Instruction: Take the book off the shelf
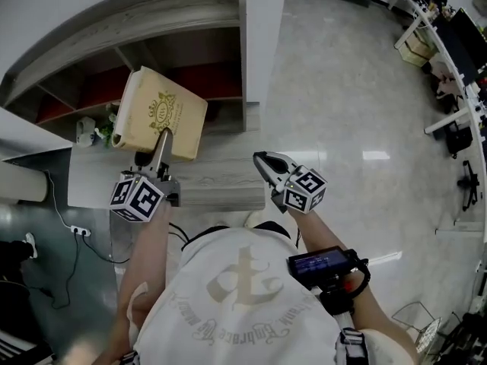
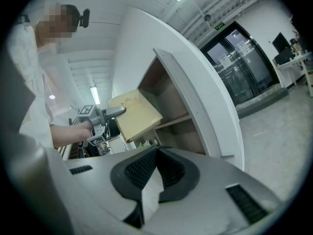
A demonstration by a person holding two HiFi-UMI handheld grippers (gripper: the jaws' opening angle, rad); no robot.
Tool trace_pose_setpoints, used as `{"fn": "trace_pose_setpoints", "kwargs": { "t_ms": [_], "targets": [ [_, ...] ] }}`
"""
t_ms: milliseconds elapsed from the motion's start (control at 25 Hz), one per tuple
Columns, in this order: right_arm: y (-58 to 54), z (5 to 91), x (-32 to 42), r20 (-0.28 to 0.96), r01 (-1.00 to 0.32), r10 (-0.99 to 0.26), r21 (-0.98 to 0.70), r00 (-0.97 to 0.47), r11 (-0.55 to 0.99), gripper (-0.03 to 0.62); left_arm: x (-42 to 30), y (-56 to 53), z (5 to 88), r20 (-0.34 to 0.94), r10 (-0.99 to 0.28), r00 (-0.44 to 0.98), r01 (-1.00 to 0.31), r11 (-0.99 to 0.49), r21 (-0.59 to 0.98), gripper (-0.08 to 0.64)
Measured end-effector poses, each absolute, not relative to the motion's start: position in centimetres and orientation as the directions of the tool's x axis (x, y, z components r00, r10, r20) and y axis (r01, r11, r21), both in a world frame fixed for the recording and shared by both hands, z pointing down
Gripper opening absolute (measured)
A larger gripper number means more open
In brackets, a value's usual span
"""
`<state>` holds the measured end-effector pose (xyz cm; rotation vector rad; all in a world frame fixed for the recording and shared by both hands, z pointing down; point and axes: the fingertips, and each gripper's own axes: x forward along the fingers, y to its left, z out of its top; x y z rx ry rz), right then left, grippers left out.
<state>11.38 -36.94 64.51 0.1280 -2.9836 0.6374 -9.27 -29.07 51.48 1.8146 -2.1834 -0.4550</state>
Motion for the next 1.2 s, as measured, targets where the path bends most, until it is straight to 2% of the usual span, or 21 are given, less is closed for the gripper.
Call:
{"fn": "trace_pose_setpoints", "kwargs": {
  "t_ms": [480, 800, 1200],
  "targets": [
    [-31.5, 63.1, 9.5, 0.119, -0.107, -0.066, -0.379, -0.991, 0.919, 0.005, -11.4, -21.0, 55.0, 0.049, -0.980, -0.194, -0.874, 0.195, 0.445, 0.221],
    [-28.7, 62.1, 9.1, 0.092, -0.101, -0.072, -0.369, -0.993, 0.924, 0.005, -11.3, -17.2, 57.4, 0.082, -0.986, -0.148, -0.884, 0.169, 0.436, 0.221],
    [-24.9, 62.8, 8.2, 0.112, -0.121, -0.086, -0.359, -0.990, 0.925, 0.005, -11.3, -12.3, 61.5, 0.184, -0.977, -0.111, -0.931, 0.167, 0.324, 0.221]
  ]
}}
